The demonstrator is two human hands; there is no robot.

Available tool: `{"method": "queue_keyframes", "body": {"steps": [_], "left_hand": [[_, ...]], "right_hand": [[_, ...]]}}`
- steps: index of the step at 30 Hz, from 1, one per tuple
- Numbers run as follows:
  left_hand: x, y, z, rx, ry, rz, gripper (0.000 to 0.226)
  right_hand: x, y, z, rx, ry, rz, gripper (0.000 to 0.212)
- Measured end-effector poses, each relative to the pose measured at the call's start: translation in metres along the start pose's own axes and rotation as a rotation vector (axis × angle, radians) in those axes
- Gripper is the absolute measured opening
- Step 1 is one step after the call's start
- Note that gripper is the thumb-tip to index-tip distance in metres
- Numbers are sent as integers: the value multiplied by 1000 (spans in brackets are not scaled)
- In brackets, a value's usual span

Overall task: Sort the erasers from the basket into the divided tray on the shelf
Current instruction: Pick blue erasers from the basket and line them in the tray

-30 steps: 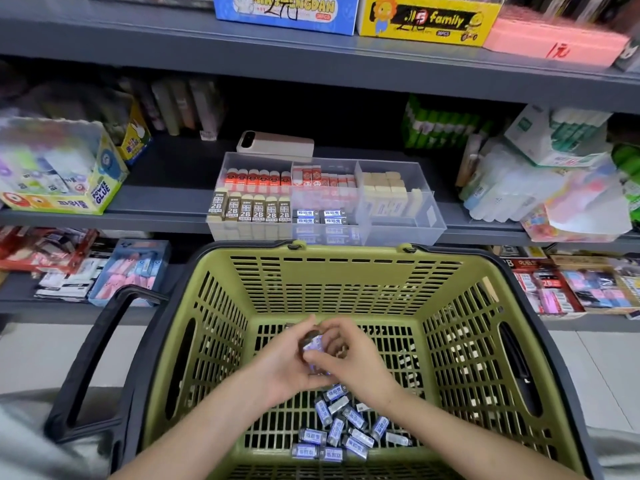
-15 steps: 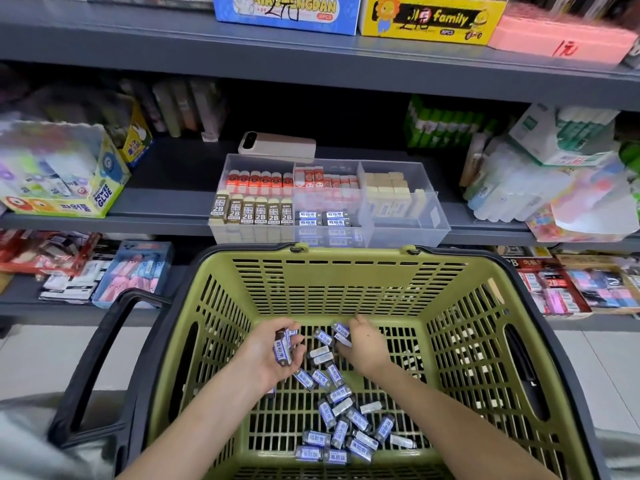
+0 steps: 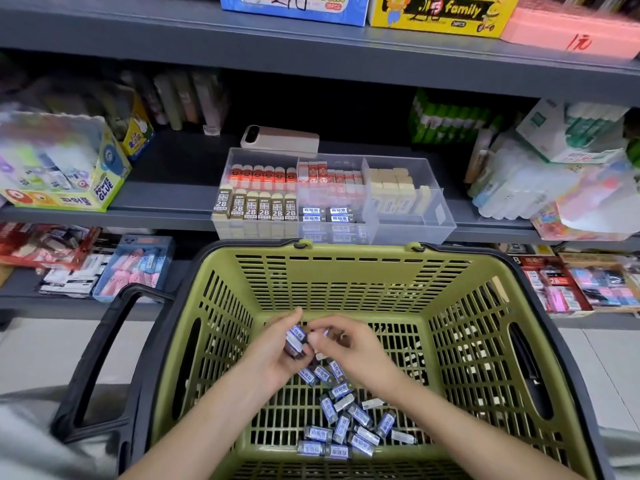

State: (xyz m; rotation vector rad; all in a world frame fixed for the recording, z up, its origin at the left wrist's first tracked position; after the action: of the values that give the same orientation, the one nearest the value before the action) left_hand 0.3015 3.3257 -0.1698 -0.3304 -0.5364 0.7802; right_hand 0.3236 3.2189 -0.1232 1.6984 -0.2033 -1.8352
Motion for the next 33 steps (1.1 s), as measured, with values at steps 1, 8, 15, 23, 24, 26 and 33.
{"method": "queue_keyframes", "body": {"steps": [1,8,15,23,24,26,33], "left_hand": [[4,0,1,-5,-3,16,9],[35,-7,7,-70,-93,-2,13],[47,0,14,-28,-179,-108,20],[68,-45,57,-342,-404,-475,42],[71,-54,63,-415,-414,-474,44],[80,-68,73,-503,-456,-432,45],[110,-99,80,-530,-497,-51,28]], "right_hand": [[9,6,-2,40,-23,33,14],[86,-29,-26,-156,-17,894,42],[92,-45,-36,-136,-63,989,39],[-55,27,-6,-101,41,-130,26],[-74,35,-5,-122,68,-168,29],[-99,49,-5,-135,93,-206,31],[-123,103,-28,180,66,-247,14]]}}
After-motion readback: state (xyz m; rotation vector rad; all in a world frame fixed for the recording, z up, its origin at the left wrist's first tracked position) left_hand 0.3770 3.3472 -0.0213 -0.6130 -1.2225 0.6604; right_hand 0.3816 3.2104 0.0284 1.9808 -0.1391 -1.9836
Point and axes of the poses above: each hand's wrist, its own z-axis away from the middle knuckle, its own y-axis out of the back of the hand, x = y × z, the point moved 9 cm from there along -z, towards the middle knuckle, and after that the axes turned 13 degrees about z, right-handed, at the moved point
